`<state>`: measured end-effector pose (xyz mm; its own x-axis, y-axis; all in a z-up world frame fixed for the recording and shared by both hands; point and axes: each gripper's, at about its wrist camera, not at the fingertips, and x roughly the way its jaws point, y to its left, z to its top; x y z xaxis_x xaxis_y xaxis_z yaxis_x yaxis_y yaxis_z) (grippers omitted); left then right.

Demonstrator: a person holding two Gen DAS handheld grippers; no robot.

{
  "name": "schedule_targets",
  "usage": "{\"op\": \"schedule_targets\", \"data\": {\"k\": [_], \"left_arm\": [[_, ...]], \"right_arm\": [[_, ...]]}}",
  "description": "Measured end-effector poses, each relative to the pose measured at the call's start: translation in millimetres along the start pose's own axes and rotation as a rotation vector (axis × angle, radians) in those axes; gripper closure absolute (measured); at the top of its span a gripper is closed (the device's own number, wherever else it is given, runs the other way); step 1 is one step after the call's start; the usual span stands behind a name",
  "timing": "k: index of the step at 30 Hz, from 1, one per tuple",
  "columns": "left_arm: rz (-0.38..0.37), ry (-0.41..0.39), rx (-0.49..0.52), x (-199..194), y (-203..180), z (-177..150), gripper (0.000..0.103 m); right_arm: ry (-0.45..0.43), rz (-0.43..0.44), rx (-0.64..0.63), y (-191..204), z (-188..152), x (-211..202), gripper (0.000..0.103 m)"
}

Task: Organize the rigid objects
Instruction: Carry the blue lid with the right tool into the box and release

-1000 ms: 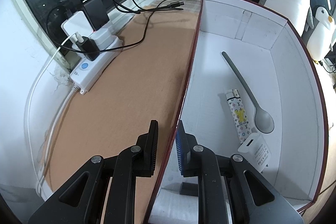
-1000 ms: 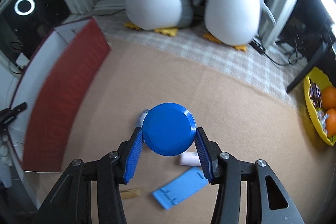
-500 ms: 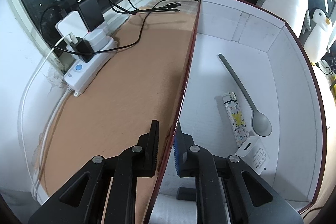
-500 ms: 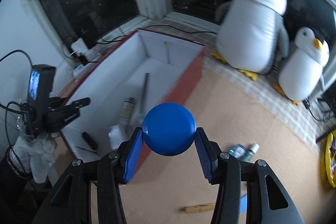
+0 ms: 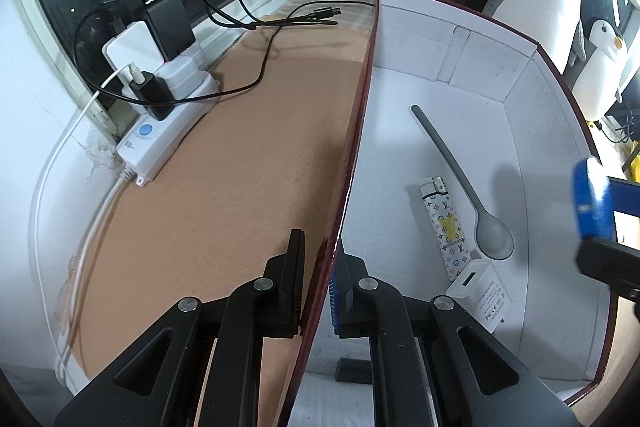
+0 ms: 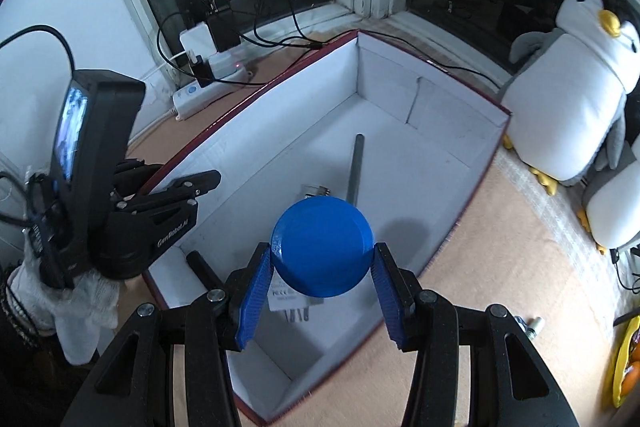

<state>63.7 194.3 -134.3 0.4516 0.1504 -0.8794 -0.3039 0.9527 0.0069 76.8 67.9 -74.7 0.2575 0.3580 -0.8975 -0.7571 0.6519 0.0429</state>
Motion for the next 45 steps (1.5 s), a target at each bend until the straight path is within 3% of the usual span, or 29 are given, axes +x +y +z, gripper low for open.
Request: {"op": "schedule_targets", "data": {"k": [13,23,36,45], "left_arm": [[-0.015,-0.005,-0.005,0.5,2.3,-0.3,0.094],[-0.014,-0.005,-0.005,0.6,2.2,0.0,0.094],[0.008,0.0,0.012,-0.7,-0.7,-0.2,0.094],[0.025,0.004,0.02,-1.6,-3.2,-0.5,0.094]], "right_arm": [[0.072,0.001,-0.049,21.6,17.5,42.4,0.057],[0.079,0.006,-0.024,18.7,15.7,48.4,0.056],[-0.03,0.056,0.108,-8.1,10.1,4.9,0.056],[-0.107,0.014,0.251,-61.7,-35.1,-46.6,0.056]]}}
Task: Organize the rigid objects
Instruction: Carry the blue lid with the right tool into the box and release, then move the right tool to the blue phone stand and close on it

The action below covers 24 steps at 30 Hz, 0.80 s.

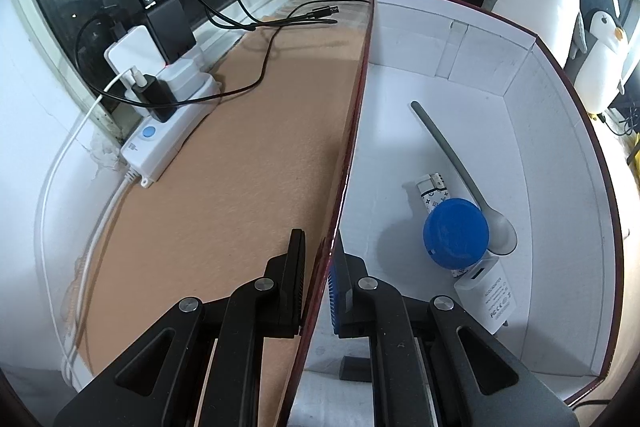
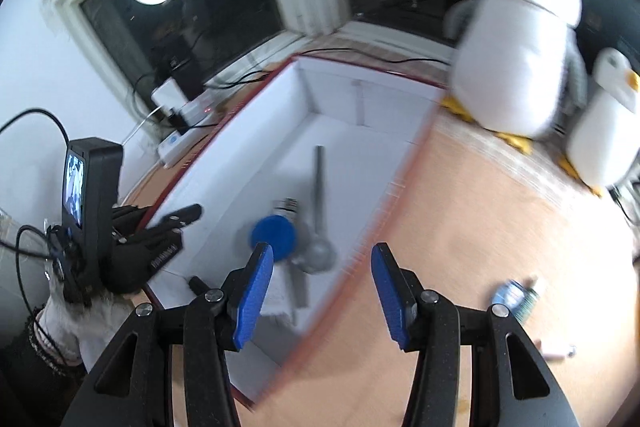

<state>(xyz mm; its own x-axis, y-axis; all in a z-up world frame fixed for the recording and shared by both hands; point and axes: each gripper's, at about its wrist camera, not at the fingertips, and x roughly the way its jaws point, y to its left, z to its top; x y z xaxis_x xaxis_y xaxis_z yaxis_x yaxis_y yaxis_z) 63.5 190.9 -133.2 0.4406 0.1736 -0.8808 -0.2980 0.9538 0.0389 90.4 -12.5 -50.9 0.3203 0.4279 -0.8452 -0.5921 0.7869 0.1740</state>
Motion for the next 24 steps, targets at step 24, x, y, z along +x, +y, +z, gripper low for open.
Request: {"op": "schedule_targets", "data": {"k": [24], "left_arm": [[0.043,0.021,0.022,-3.5,-4.5,-3.1,0.091]], "right_arm": [[0.14,-0.244,0.524,-191.5,-148.7,-15.0,0.056]]}}
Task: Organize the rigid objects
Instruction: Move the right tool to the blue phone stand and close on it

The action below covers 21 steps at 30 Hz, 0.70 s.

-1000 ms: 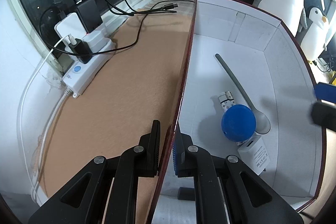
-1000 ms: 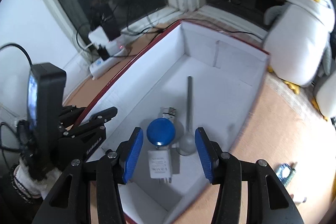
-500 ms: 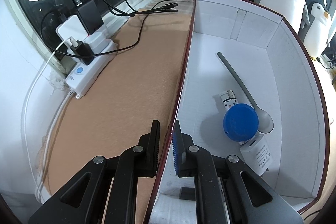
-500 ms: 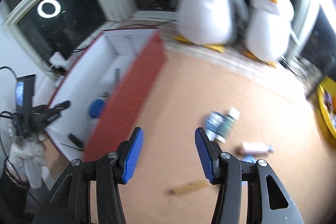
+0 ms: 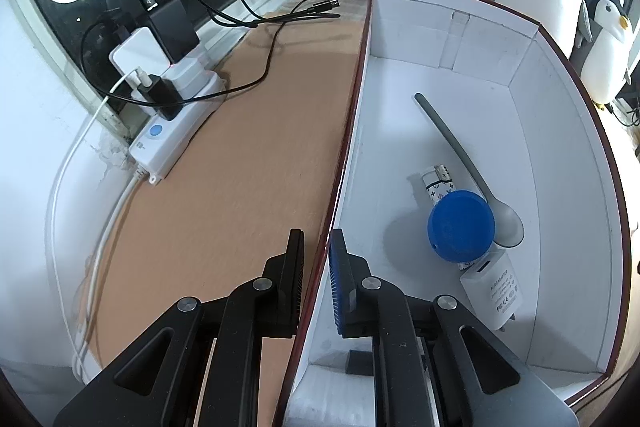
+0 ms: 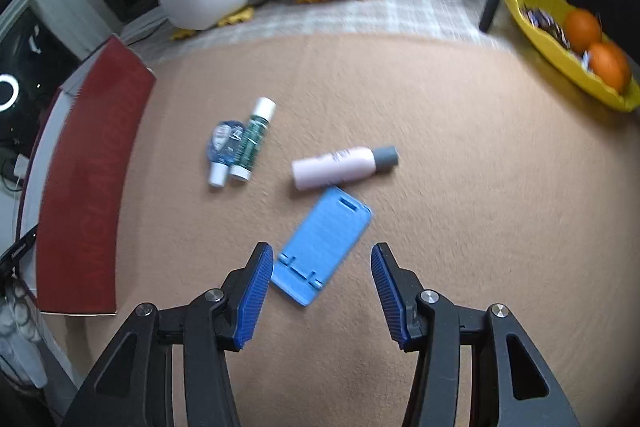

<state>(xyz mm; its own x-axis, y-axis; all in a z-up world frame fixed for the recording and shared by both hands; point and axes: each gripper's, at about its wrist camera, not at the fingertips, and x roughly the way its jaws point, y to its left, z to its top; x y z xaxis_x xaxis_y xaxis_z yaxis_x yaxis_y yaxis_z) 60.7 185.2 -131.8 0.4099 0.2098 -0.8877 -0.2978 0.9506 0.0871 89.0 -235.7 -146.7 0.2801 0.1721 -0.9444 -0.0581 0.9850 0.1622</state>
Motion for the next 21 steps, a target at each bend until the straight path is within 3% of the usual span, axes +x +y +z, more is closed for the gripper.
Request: {"op": "schedule_targets", "data": {"k": [9,21], "left_arm": [[-0.005,0.0,-0.005,-5.9,3.0,-5.6,0.091],[-0.016,-0.007,-0.02,-10.7,6.2,-11.7,0.091]], "right_arm": [[0.04,0.009,0.052,-2.1,3.3,21.5,0.056],[0.036,-0.102,0.009,15.2,15.6,35.5,0.055]]}}
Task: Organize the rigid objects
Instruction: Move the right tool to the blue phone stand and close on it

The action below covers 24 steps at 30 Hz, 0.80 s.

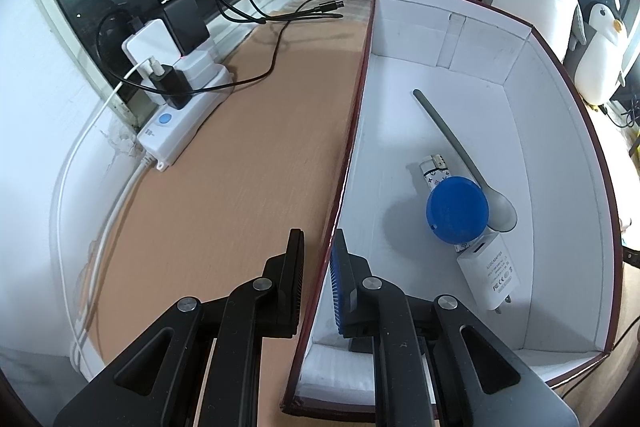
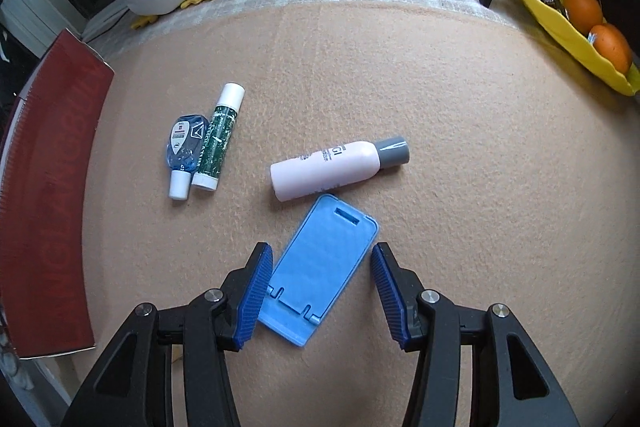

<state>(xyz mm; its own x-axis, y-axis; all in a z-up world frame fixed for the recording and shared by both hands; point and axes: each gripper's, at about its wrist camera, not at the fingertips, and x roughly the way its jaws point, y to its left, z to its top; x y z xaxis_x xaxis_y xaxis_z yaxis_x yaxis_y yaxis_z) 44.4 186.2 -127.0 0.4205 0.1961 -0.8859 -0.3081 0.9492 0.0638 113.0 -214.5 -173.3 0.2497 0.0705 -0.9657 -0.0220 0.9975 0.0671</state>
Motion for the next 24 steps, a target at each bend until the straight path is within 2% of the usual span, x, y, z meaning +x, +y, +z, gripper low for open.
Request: {"op": "schedule_targets", "data": {"k": [4,8,10,13,19,24], "left_arm": [[-0.003,-0.001,-0.001,-0.4,0.4,-0.4,0.091],[-0.005,-0.003,0.001,-1.2,0.2,-1.0,0.091],[-0.006,-0.003,0.002,-1.3,-0.4,-1.1,0.091],[-0.007,-0.001,0.0,-1.0,-0.8,-1.2,0.091],[-0.007,0.002,0.0,0.2,-1.2,-1.0,0.091],[-0.008,0.003,-0.002,1.3,-1.4,-1.2,0.091]], "right_arm": [[0.004,-0.044,-0.077,9.7,0.1,3.1,0.055],[0.026,-0.048,-0.136,8.9,-1.3,2.6,0.056],[0.033,-0.045,-0.148,5.5,-1.7,1.5,0.059],[0.043,-0.034,-0.165,-3.6,-4.3,-2.5,0.069],[0.034,-0.029,-0.181,-2.6,-4.6,-5.3,0.07],[0.021,0.014,-0.166,2.8,-14.8,-11.2,0.07]]}}
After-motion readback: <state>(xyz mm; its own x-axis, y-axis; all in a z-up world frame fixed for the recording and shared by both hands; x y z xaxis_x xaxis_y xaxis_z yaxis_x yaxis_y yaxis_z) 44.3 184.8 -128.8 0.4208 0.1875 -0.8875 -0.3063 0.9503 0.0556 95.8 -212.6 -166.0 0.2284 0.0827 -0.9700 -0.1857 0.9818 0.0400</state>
